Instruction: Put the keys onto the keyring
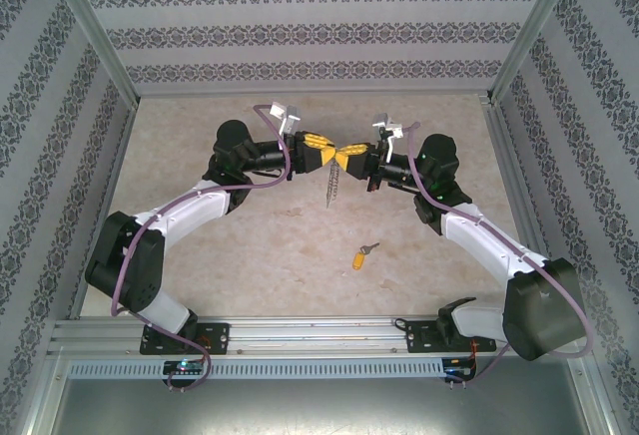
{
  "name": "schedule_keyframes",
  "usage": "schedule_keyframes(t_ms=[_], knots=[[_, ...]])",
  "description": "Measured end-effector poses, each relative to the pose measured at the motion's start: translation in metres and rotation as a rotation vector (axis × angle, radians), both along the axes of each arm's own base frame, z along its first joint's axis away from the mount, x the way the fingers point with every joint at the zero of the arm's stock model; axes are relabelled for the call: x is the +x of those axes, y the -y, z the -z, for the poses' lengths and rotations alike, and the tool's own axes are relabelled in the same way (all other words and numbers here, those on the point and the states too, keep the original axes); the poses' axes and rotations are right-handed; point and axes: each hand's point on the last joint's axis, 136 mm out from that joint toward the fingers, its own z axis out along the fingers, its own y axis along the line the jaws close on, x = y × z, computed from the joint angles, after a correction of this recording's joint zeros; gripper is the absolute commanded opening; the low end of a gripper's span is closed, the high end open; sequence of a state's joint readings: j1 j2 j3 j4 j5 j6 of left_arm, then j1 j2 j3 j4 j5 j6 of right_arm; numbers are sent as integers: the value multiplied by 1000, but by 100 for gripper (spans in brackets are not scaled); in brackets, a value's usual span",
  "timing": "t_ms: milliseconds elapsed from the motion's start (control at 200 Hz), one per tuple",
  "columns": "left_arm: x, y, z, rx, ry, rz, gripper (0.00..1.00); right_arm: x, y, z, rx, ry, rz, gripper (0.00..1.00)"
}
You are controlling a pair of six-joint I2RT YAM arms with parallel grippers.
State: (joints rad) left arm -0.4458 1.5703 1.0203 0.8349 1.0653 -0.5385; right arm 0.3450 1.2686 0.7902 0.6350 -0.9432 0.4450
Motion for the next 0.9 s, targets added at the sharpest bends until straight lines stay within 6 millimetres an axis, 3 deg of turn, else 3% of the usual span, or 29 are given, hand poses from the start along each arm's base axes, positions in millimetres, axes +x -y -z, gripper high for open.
schedule_keyframes(t_ms=[180,260,325,480,625,724,824,899], knots=[[0,0,2,2,1,3,0,0,0,1,-2,-6,1,0],[0,0,2,3,5,3,0,1,0,2,-3,-9,2,0],[0,0,3,3,4,0,0,1,0,3,-5,-17,7,33],[3,1,9,7,2,-25,0,6,20,1,-6,-30,88,59],[7,-2,22,24,19,-69,0,2,60,-6,0,-27,257,62],[9,-3,27,30,43,-92,0,-4,72,-6,-2,-46,335,62],[9,-5,25,18,84,-111,0,-3,81,6,-10,-99,402,62],[9,-6,24,6,114,-122,0,1,86,26,-22,-171,447,62]])
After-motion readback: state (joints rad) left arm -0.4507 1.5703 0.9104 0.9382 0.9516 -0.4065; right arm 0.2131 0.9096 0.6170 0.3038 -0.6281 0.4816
